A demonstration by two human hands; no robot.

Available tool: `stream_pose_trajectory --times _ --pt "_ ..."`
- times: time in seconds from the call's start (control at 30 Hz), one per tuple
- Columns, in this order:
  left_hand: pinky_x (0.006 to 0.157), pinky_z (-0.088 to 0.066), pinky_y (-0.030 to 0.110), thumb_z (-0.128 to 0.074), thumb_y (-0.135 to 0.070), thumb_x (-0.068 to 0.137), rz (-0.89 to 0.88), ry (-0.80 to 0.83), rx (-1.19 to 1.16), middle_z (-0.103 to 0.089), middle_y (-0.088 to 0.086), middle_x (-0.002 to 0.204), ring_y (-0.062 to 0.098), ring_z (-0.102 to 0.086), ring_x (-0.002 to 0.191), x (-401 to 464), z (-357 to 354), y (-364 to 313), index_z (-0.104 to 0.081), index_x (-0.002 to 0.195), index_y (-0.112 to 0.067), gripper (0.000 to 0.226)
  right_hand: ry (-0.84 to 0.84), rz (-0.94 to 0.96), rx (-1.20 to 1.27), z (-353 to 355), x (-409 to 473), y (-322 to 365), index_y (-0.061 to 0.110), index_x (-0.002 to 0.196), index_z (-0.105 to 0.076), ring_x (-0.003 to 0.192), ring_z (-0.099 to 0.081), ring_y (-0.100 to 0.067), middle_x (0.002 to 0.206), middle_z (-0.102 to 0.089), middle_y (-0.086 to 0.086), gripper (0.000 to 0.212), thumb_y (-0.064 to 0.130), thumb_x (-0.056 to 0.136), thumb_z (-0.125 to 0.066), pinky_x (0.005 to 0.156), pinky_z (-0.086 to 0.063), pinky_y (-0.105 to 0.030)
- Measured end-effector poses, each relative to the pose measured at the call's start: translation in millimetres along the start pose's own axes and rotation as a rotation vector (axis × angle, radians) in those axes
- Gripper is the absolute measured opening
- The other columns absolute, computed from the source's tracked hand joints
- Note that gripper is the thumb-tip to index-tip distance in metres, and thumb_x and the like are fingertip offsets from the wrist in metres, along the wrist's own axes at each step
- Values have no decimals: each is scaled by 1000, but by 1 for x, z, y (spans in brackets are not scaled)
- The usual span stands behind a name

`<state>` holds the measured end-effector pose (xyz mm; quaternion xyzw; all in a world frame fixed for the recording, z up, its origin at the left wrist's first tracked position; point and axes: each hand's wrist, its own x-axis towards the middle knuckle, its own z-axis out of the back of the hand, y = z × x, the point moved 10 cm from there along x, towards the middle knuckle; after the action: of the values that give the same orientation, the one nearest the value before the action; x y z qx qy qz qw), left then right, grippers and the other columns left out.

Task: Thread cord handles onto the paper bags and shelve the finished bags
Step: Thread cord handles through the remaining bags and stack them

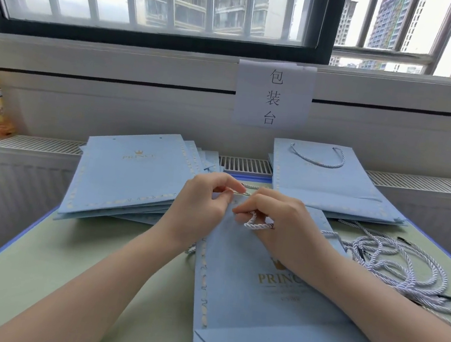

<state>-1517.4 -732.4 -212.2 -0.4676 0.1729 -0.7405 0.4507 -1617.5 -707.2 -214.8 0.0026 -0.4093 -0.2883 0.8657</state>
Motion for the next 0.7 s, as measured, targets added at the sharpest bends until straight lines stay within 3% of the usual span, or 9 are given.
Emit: stream_pose_trajectory --times 0.1,0.2,0.3,0.47,0.53,0.63,0.7 --pt "64 -37 3 -52 0 92 -3 -4 -11 -58 -22 72 -8 -55 71 -1 0 -2 -70 94 -13 23 -23 -28 6 2 0 -4 9 87 -69 67 -53 -9 80 -62 -1 17 -3 74 -69 61 -45 -24" --pt "59 -35 6 -51 4 91 -23 -40 -56 -54 -23 63 -7 -51 63 -2 3 -5 -68 97 -13 25 -66 -40 3 5 1 -5 9 83 -66 65 -47 -9 77 -53 4 19 -5 71 -71 58 -43 -25" --pt "65 -39 12 -50 6 89 -64 -76 -103 -57 -13 75 -1 -51 67 -4 7 -10 -68 99 -18 31 -154 -88 67 14 3 -7 11 81 -65 68 -46 -8 76 -50 6 8 12 75 -71 62 -40 -16" --pt "68 -36 7 -48 7 85 -196 -109 -104 -55 -12 79 2 -52 72 -10 9 -31 -67 98 -21 36 -218 -266 101 17 1 -26 18 103 -58 95 -42 2 98 -44 20 40 33 70 -75 79 -35 -10" --pt "69 -35 6 -47 4 84 -224 -115 -87 -54 -14 79 2 -52 73 -12 8 -35 -66 99 -21 35 -182 -320 106 15 0 -30 19 105 -58 96 -44 -3 97 -47 24 42 31 71 -80 84 -39 -21" --pt "62 -35 8 -48 -3 88 -188 -103 -72 -55 -11 75 3 -51 66 -11 7 -32 -65 100 -24 29 -127 -336 120 12 0 -27 17 90 -66 84 -53 -16 75 -52 22 28 29 70 -81 84 -44 -42" --pt "55 -34 13 -49 -11 94 -120 -88 -18 -56 -5 68 7 -48 58 -8 6 -27 -63 96 -26 21 -143 -295 95 15 1 -22 16 85 -66 76 -54 -17 69 -51 23 26 30 69 -81 80 -45 -47"
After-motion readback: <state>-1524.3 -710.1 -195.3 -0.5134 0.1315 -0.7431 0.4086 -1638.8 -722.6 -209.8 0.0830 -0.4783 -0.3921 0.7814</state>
